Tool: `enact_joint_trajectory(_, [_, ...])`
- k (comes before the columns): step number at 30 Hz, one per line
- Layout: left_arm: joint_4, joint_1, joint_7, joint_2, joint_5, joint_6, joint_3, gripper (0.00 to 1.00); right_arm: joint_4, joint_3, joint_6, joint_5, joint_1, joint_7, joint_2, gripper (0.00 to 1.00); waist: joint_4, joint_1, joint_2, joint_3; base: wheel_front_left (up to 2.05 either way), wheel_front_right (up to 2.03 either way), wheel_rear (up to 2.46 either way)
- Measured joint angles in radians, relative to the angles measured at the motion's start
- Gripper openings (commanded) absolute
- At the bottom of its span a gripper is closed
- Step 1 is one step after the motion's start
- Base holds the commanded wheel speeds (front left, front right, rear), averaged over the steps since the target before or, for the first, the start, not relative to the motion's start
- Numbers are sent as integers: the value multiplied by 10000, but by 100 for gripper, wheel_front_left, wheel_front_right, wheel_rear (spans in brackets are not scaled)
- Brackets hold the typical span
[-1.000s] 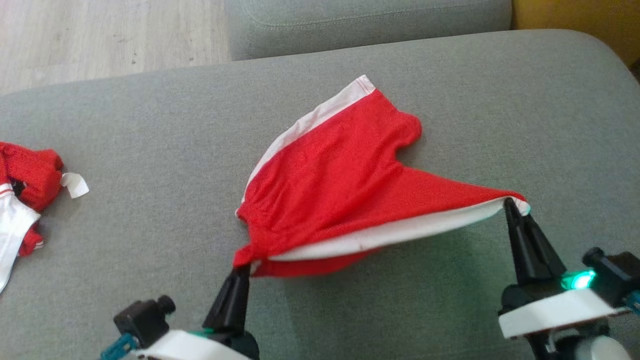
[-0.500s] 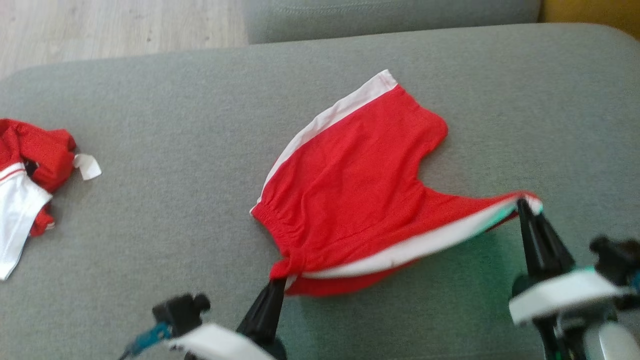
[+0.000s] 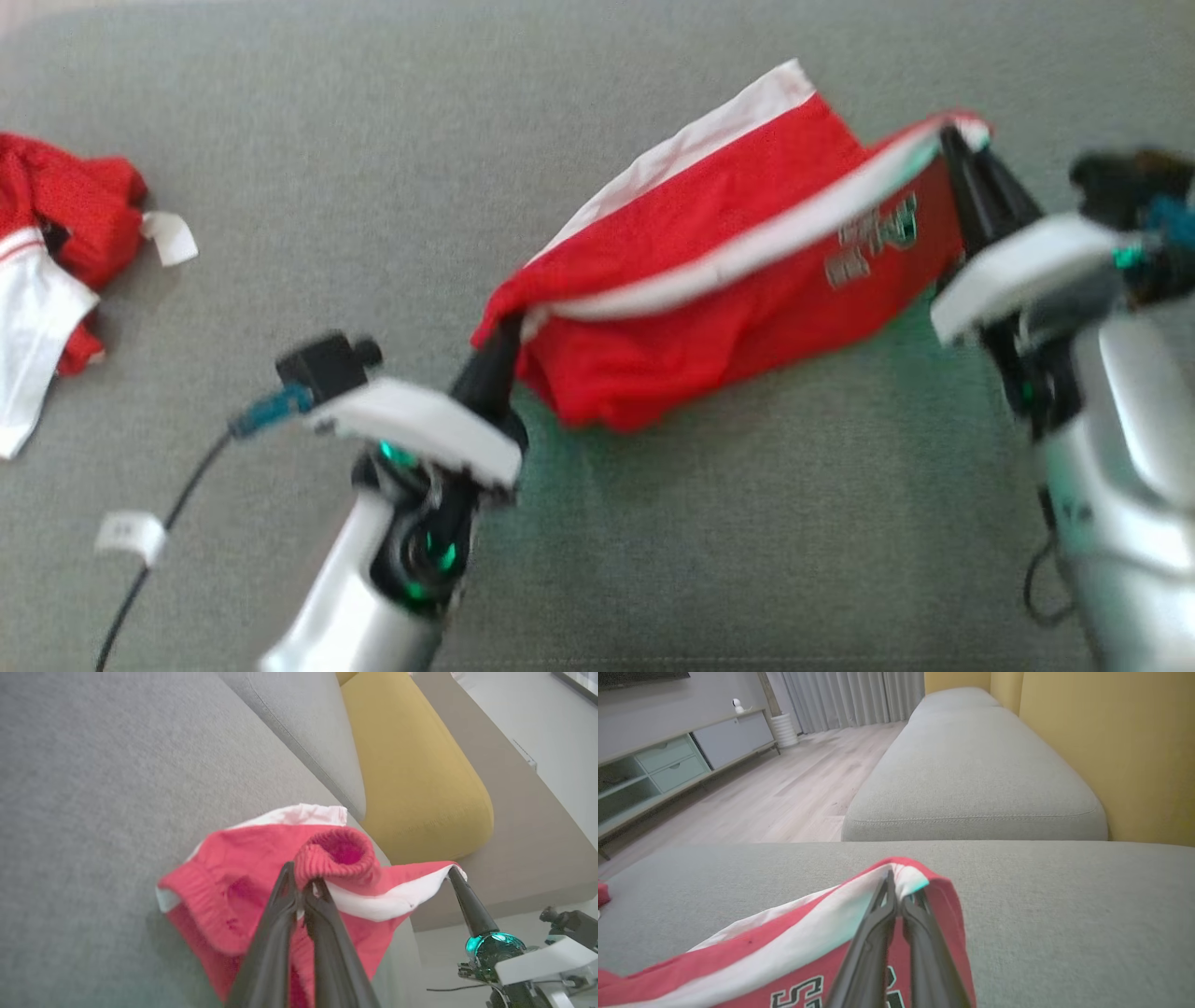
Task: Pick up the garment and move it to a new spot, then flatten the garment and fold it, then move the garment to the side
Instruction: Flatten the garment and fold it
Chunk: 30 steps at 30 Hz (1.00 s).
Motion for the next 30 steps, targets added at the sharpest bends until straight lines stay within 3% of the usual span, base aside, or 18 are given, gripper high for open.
enact_joint_trajectory(8, [1733, -1949, -426, -161, -232, 192, 123, 0, 2968, 945, 0, -4, -2867, -25, -128, 0, 447, 0, 0, 943, 0, 0, 0])
enact_joint_trajectory(14, [2406, -2514, -731, -205, -334, 232, -140, 0, 4458, 1409, 0, 21, -3875, -410, -123, 0, 694, -1, 0, 1243, 0, 0, 0])
enact_joint_trajectory(15, [2435, -2546, -836, -221, -364, 238, -171, 0, 4633, 1505, 0, 75, -3992, -564, -121, 20, 723, -1, 0, 1260, 0, 0, 0])
enact_joint_trajectory(16, [2458, -2567, -924, -232, -360, 305, -201, 0, 4778, 1630, 0, 105, -4098, -717, -121, 55, 750, -1, 0, 1266, 0, 0, 0])
enact_joint_trajectory(17, [2464, -2570, -1001, -234, -360, 320, -221, 27, 4905, 1724, 0, 121, -4190, -932, -115, 100, 766, 0, 0, 1260, 0, 0, 0])
enact_joint_trajectory(18, [2460, -2570, -1049, -234, -360, 326, -224, 69, 5049, 1866, 0, 159, -4287, -1101, -102, 100, 775, -1, 0, 1245, 0, 0, 0])
enact_joint_trajectory(19, [2443, -2569, -1129, -234, -360, 376, -245, 100, 5189, 1954, 0, 194, -4366, -1220, -98, 100, 781, -2, 0, 1223, 0, 0, 0])
enact_joint_trajectory(25, [1935, -2388, -1423, -123, -100, 393, -497, 100, 5916, 2420, 0, 485, -4566, -1883, -100, 100, 791, -3, 0, 1032, 0, 0, 0])
enact_joint_trajectory(30, [1325, -1678, -2086, 447, 522, 397, -522, 100, 6295, 2778, 0, 874, -4565, -2082, -242, 100, 754, -3, 0, 754, 0, 0, 0])
